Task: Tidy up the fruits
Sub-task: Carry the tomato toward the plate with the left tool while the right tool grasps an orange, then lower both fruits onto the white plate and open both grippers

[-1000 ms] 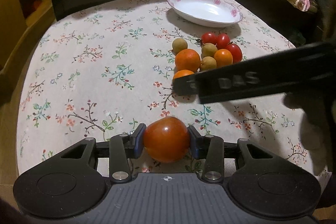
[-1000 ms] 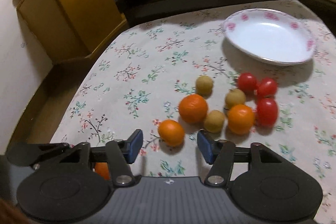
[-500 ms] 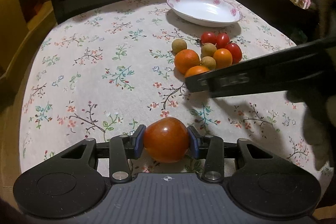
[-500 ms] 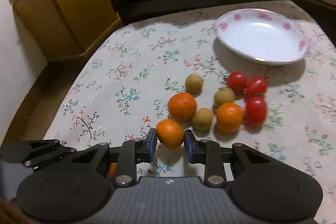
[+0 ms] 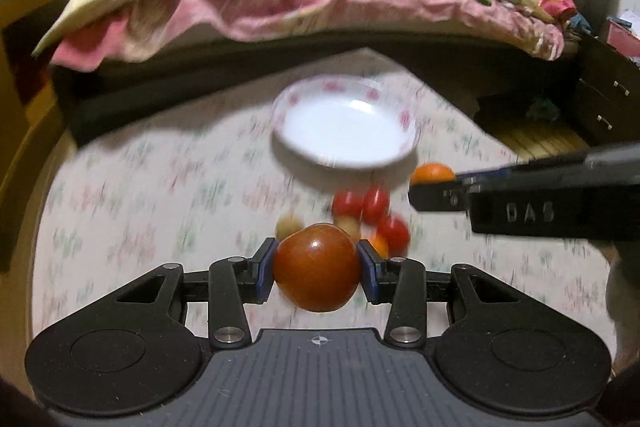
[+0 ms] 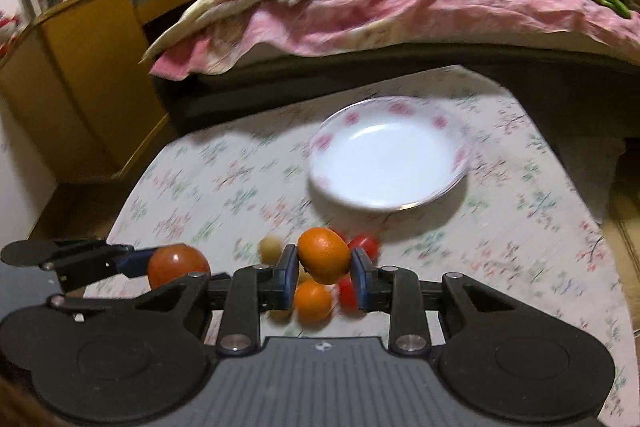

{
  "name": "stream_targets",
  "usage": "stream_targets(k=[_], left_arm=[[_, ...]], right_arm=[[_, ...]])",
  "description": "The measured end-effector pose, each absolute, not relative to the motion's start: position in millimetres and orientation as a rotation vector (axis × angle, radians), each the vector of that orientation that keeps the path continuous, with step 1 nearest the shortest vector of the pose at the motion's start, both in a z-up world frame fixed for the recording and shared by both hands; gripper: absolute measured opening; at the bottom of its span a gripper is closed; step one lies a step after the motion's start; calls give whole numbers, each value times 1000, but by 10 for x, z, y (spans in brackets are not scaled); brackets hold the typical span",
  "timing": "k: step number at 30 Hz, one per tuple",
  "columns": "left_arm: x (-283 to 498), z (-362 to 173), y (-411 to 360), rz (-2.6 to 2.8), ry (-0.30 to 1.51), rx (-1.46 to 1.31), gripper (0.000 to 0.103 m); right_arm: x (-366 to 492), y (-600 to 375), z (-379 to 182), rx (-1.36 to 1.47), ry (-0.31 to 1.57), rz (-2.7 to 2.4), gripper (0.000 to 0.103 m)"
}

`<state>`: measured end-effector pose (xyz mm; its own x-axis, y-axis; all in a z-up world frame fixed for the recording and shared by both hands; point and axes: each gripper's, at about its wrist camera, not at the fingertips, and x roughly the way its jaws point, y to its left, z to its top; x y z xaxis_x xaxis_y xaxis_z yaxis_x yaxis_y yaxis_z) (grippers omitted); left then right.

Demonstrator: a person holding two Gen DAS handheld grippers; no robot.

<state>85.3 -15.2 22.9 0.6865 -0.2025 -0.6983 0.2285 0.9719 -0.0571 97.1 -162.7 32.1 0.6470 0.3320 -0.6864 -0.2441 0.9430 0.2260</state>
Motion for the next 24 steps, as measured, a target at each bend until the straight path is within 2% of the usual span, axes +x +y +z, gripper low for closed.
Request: stream_targets(k=[9,24], left_arm=[[1555,203,-348,-257,765,25,50],[2095,-108,-461,-261,802,61,50]], right_arm=[[1527,-1796,197,151,815,272,32],[2101,-1881,-55,154,855,224,32]])
